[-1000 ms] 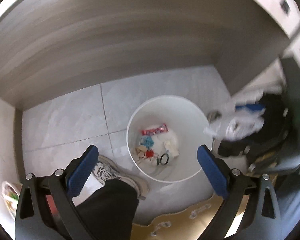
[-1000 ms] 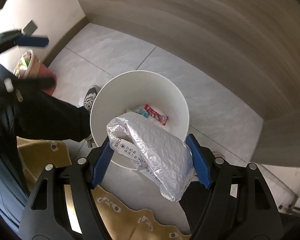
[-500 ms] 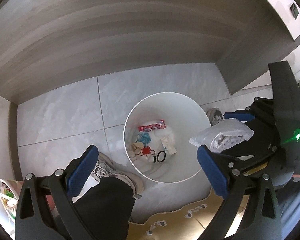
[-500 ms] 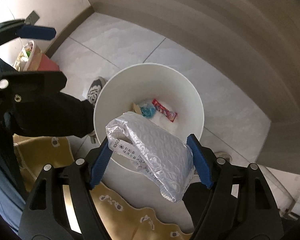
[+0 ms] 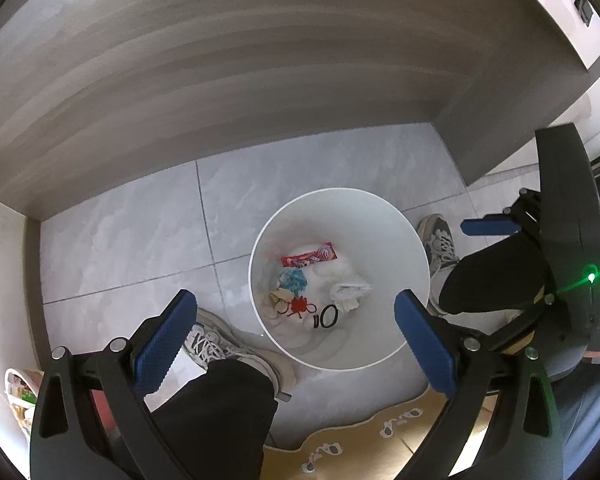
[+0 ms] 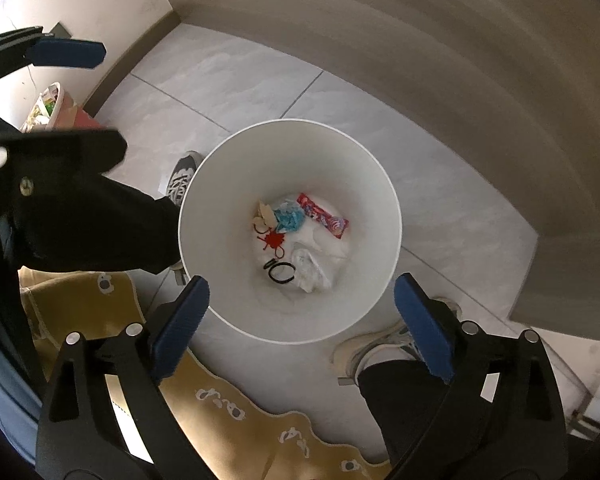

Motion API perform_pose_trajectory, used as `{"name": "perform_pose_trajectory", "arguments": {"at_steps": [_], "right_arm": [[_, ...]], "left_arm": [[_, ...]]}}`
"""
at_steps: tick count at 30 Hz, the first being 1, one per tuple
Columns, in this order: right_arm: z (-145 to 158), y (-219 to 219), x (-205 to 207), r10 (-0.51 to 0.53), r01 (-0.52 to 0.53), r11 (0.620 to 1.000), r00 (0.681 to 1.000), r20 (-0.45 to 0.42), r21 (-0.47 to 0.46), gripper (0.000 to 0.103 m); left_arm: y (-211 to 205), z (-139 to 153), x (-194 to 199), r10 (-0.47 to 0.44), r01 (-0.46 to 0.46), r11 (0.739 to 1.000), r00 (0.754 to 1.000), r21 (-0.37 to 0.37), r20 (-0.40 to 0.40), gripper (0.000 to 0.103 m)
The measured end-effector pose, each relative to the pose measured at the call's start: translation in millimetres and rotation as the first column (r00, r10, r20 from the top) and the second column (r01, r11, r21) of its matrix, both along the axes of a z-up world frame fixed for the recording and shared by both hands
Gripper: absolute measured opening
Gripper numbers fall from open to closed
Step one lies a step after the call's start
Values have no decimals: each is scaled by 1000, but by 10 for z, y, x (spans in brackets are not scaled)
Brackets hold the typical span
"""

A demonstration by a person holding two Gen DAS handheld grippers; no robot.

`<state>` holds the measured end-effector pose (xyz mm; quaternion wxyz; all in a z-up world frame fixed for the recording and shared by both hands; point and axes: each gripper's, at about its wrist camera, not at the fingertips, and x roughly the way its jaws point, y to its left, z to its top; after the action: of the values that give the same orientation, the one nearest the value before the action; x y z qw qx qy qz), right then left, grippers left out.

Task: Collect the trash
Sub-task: 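Raise both grippers and move the right gripper to the blue mask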

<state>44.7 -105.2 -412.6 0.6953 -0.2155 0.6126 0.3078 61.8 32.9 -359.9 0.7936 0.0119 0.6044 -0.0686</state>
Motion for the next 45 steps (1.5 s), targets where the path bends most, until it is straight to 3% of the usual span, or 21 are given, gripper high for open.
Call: {"name": "perform_pose_trajectory", "arguments": {"at_steps": [4,8,14,16,23,27,30,32,37,41,45], "right_arm": [[173,-74,-37,-4,3,1000,1000,31,22,90],[544,-171,-146,-2,-4,998,995,100,58,90],[1394,-562,-261,-79,47,978,986,148,203,94],[1780,-691,-290,-93,42,970,975,204,241,94],[3303,-990,-210,-181,-10,922,872,454,387,98],[3842,-978,82,-220,-17,914,817,532,405,98],[4144,-945,349,-251,-8,918,762,597,395,98],[4338,-879,527,-275,-6,909,743,611,417,98],[4574,-818,1277,-316,22,898,729,608,439,98],[4590,-729,1931,-332,58,898,738,587,436,98],[4422,-583,2484,-331,95,907,763,556,410,98]], "left_arm": [[-46,122,-61,0,0,1000,999,6,34,97],[-89,362,-167,-9,8,1000,996,10,90,97],[-209,987,-410,-47,42,999,976,28,213,97],[-240,1287,-473,-56,48,998,963,35,262,97],[-357,2544,-397,-83,68,996,869,48,487,97],[-441,3128,-105,-81,82,996,820,24,567,97],[-479,3404,247,-81,58,997,794,58,603,97],[-479,3527,494,-75,40,997,784,71,616,97],[-272,3651,1212,14,-18,1000,804,1,594,97],[-176,3678,1653,34,-38,999,811,-5,584,97],[-70,3737,1997,35,-26,999,815,-23,579,97]]}}
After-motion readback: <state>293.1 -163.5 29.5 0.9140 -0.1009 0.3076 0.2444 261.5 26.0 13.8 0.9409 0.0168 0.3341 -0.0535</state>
